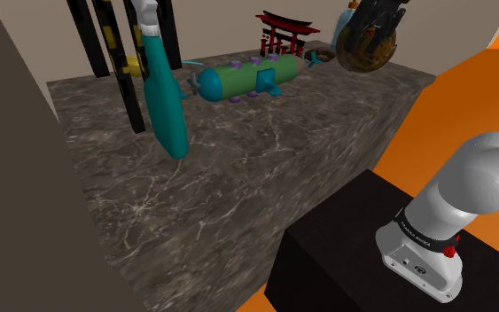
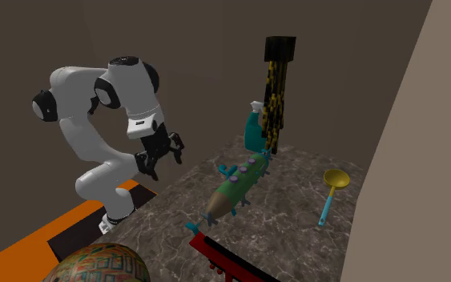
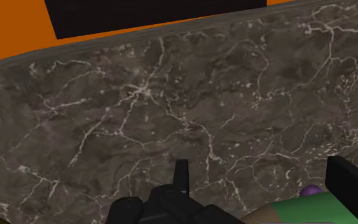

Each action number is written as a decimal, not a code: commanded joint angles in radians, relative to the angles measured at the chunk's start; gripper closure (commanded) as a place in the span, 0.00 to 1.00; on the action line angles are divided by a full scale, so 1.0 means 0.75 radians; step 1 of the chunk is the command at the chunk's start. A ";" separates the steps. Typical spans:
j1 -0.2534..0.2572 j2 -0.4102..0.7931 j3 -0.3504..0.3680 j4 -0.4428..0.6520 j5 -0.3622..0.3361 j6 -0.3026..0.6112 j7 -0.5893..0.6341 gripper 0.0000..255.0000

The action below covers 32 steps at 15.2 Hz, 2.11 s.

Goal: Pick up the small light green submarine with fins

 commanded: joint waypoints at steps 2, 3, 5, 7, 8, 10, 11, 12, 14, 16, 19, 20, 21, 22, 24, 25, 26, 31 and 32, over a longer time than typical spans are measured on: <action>0.007 0.028 0.030 0.011 0.011 0.013 0.029 0.00; 0.014 0.058 0.061 0.024 0.021 0.027 0.058 0.00; 0.026 0.120 0.120 0.055 0.037 0.052 0.115 0.00; 0.036 0.189 0.179 0.092 0.049 0.076 0.173 0.00; 0.041 0.225 0.208 0.113 0.054 0.088 0.202 0.00; 0.048 0.300 0.265 0.159 0.058 0.109 0.260 0.00; 0.051 0.339 0.294 0.185 0.057 0.118 0.290 0.00; 0.054 0.380 0.322 0.212 0.055 0.127 0.320 0.00; 0.058 0.465 0.378 0.271 0.046 0.143 0.382 0.00; 0.061 0.555 0.433 0.337 0.030 0.156 0.446 0.00; 0.066 0.630 0.478 0.375 0.011 0.181 0.500 0.00; 0.067 0.628 0.478 0.356 0.012 0.198 0.499 0.00; 0.068 0.627 0.480 0.337 0.013 0.216 0.498 0.00; 0.069 0.626 0.481 0.318 0.014 0.234 0.497 0.00; 0.070 0.625 0.483 0.281 0.016 0.270 0.496 0.00; 0.071 0.625 0.484 0.263 0.017 0.287 0.495 0.00; 0.071 0.624 0.485 0.253 0.018 0.298 0.495 0.00; 0.071 0.625 0.485 0.254 0.018 0.297 0.496 1.00; 0.071 0.625 0.485 0.254 0.018 0.297 0.496 1.00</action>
